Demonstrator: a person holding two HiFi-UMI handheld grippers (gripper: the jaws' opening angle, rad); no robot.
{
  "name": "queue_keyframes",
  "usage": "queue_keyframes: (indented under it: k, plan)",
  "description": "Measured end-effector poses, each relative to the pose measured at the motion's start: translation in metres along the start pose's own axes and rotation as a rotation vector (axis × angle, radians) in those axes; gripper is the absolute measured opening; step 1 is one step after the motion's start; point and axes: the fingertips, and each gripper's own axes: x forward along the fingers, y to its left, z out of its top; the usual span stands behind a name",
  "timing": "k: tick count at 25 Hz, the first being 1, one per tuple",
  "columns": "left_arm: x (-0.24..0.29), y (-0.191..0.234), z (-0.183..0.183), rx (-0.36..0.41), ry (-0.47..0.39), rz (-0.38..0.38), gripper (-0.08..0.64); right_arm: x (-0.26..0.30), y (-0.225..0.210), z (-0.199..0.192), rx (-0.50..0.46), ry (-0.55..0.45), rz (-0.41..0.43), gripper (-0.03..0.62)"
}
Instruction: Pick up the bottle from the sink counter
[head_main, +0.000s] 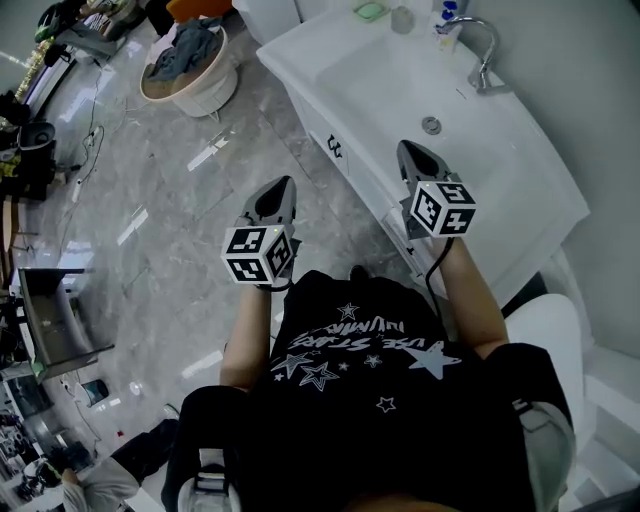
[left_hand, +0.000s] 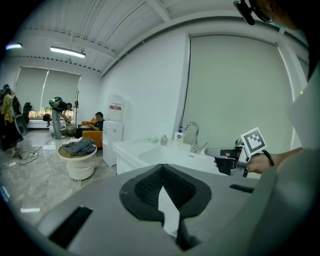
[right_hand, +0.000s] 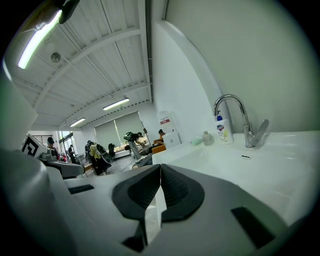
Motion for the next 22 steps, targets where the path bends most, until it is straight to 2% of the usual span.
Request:
queue_keyframes:
  k: [9, 14, 22]
  plan:
    - [0.047, 0.029, 0.027, 0.004, 0.001, -0.025, 0.008, 0.04, -0.023, 0.011, 0.029, 0.003, -0.043, 0.008]
    - [0.105, 0.051, 0.043, 0.016, -0.008, -0.066, 0.008, 0.075, -0.052, 0.026, 0.02, -0.022, -0.098, 0.008]
    - [0.208, 0.09, 0.09, 0.045, 0.011, -0.173, 0.008, 0.152, -0.104, 0.068, 0.03, -0.057, -0.227, 0.008]
